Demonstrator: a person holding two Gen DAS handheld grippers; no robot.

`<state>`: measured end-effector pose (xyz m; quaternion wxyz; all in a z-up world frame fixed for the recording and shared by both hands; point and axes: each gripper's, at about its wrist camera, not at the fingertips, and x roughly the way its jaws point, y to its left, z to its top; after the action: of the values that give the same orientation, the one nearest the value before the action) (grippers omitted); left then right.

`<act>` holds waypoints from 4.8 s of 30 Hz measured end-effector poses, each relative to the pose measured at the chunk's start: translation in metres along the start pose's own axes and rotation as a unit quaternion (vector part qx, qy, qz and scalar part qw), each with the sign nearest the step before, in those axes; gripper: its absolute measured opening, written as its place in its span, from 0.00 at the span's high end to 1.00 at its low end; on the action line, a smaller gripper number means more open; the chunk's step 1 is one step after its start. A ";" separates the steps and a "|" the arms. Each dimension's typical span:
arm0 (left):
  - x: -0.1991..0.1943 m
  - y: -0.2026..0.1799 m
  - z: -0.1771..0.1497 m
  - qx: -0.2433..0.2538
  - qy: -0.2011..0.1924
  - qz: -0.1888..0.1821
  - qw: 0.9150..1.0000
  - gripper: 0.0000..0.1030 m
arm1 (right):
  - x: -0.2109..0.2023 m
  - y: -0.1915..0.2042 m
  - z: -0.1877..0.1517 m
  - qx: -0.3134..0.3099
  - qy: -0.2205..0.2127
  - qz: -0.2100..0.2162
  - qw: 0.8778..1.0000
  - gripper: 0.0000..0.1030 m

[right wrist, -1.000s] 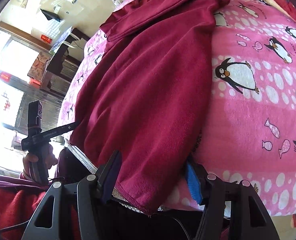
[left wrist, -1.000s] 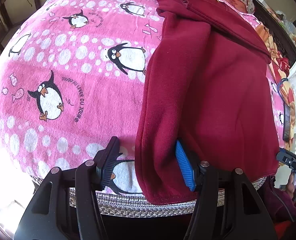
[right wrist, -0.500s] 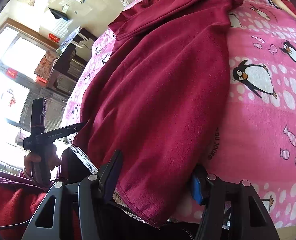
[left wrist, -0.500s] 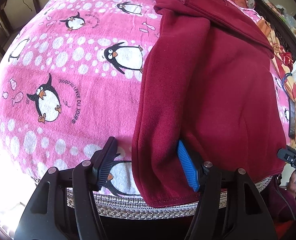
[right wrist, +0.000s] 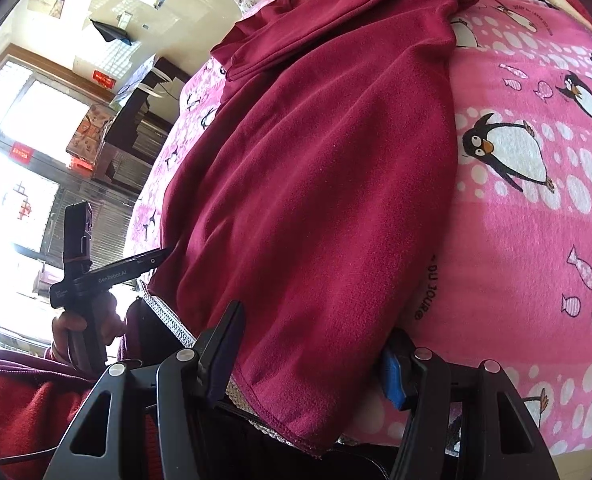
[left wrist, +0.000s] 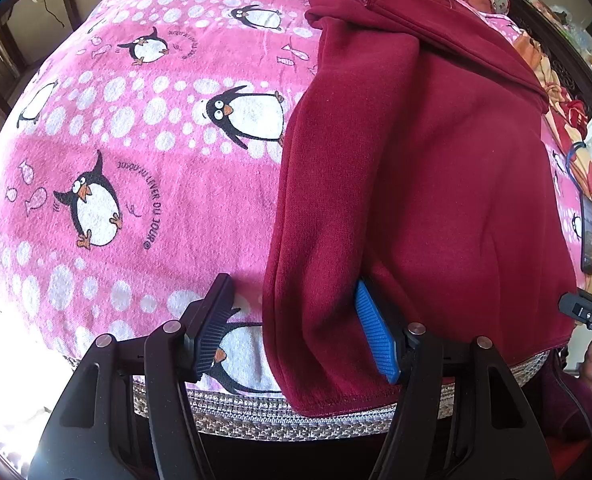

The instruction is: Fold small clothes

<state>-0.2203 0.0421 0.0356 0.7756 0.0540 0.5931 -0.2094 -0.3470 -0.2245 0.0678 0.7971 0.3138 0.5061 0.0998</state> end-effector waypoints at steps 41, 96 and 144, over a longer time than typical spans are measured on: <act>-0.001 0.000 0.001 0.009 -0.003 0.008 1.000 0.34 | 0.004 0.001 0.002 0.004 0.006 -0.001 1.000 0.43; 0.016 -0.046 0.334 0.009 -0.157 -0.083 0.984 0.41 | -0.043 -0.047 0.295 -0.045 -0.229 -0.116 0.966 0.55; 0.028 0.002 0.227 0.001 -0.102 -0.072 0.992 0.41 | -0.067 -0.082 0.167 0.018 -0.219 -0.170 0.961 0.27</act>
<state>-0.0097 -0.0386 0.0746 0.8149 -0.0091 0.5131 -0.2696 -0.2464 -0.3872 0.1168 0.8878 0.2515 0.3670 -0.1175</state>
